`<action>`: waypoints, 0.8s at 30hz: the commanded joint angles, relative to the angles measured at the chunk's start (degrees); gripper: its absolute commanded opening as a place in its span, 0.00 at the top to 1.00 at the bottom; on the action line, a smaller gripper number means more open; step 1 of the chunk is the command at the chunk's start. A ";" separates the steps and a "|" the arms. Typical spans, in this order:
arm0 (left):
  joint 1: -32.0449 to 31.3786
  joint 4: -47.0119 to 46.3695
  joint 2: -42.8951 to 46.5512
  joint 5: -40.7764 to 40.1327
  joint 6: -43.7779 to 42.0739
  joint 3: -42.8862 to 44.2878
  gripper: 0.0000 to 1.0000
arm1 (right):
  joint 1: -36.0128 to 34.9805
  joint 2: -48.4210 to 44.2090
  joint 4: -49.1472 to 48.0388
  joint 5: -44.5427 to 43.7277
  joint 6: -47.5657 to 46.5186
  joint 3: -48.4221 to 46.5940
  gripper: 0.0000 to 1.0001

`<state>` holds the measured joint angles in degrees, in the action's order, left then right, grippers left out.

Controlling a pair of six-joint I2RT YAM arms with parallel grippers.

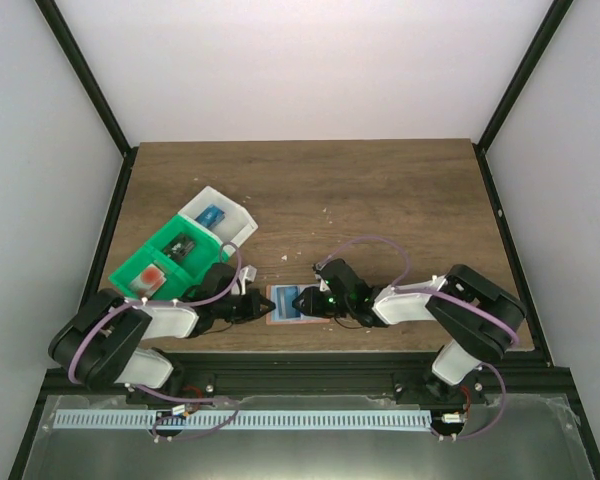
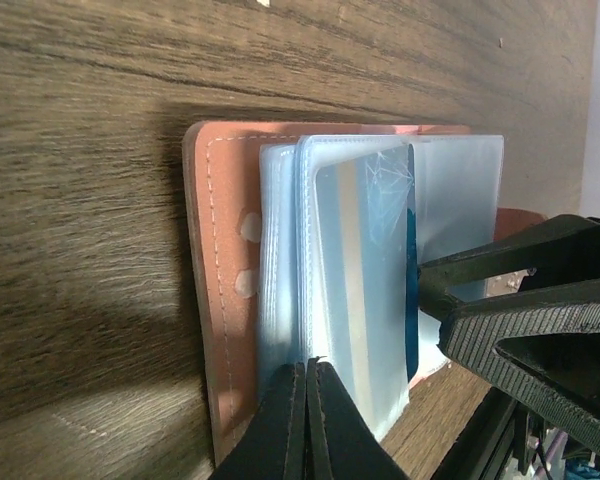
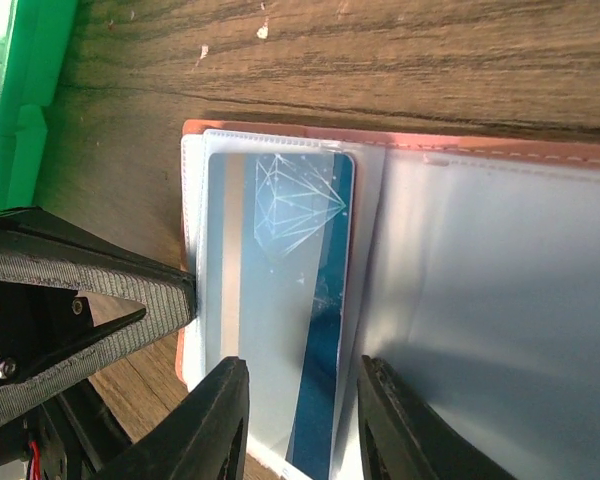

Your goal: Take the credit cards out of the card holder

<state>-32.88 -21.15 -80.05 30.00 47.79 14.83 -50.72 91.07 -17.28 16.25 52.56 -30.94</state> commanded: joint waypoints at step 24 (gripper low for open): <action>-2.07 -2.57 -3.55 -0.17 1.00 -0.08 1.00 | -0.52 2.42 -2.30 0.40 1.31 0.44 0.71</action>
<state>-34.39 -22.94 -81.58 30.52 50.06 15.27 -50.72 92.01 -19.00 16.36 53.41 -30.94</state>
